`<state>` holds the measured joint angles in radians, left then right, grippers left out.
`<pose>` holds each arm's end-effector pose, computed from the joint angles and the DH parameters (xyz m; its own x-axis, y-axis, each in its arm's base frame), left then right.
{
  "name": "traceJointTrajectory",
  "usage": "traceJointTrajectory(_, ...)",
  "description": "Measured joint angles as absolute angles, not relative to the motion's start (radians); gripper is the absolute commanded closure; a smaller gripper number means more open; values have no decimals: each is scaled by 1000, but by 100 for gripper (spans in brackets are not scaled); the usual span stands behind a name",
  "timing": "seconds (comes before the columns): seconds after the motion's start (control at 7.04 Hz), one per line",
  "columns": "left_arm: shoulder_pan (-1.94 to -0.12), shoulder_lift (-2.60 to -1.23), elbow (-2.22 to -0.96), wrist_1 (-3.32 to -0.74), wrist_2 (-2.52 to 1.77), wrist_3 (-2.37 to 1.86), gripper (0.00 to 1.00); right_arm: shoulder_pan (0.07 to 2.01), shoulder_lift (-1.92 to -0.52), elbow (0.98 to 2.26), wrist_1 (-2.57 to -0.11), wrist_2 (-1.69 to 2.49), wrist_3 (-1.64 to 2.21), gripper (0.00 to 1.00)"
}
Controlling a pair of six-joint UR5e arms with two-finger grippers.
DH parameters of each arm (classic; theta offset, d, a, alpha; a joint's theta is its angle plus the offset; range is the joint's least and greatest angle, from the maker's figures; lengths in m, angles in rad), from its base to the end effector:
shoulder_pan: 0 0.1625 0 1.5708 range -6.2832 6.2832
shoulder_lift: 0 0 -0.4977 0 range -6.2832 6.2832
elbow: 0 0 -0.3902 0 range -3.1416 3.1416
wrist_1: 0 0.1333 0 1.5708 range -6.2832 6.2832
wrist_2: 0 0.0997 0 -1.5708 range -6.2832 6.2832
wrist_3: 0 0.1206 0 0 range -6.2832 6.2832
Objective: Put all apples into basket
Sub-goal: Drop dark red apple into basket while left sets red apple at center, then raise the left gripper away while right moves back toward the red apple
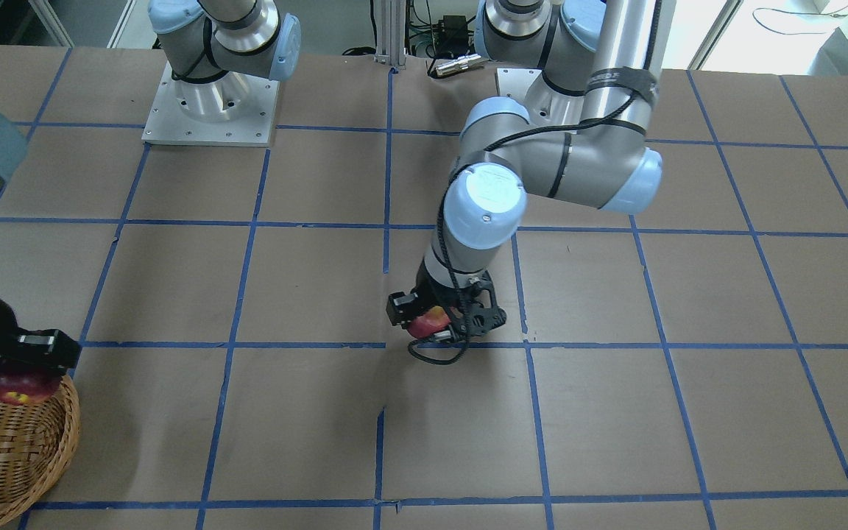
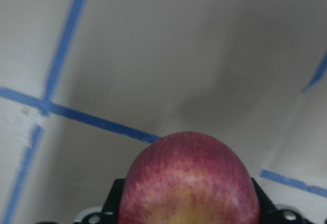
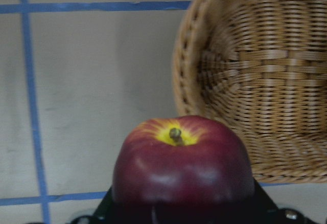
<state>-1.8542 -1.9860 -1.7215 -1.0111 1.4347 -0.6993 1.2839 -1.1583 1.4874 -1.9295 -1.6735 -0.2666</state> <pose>-0.3196 -0.5621 0.2886 -0.9081 -0.4066 0.0998 -0.3985 0.9126 0.0921 -0.0742 -0.6787 0.3754 -0.9941 0.0218 0.1067 0.0217 0.9998 -0.0016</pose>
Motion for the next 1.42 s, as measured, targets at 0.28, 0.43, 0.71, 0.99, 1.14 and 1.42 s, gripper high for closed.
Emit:
traceJointTrajectory(0.28,-1914,-2021,-1752,-913,1440,-782,0,1214,-1085,1489,-2034,-1700,-329,100)
traceJointTrajectory(0.43,-1917,-2031,-1748,-870,1443,-789,0,1189,-1045,1489,-2082,-1717,-336,100)
traceJointTrajectory(0.71,-1889,-2010,-1716,-871,1445,-786,0,1150,-993,1487,-2118,-1736,-332,86)
traceJointTrajectory(0.99,-1815,-1940,-1652,-1032,1444,-720,0,1141,-963,1487,-2153,-1739,-331,6)
traceJointTrajectory(1.14,-1775,-1889,-1593,-1216,1448,-622,0,1139,-952,1487,-2184,-1740,-334,0)
traceJointTrajectory(1.42,-1716,-1786,-1502,-1538,1475,-374,0,1139,-950,1470,-2198,-1736,-335,0)
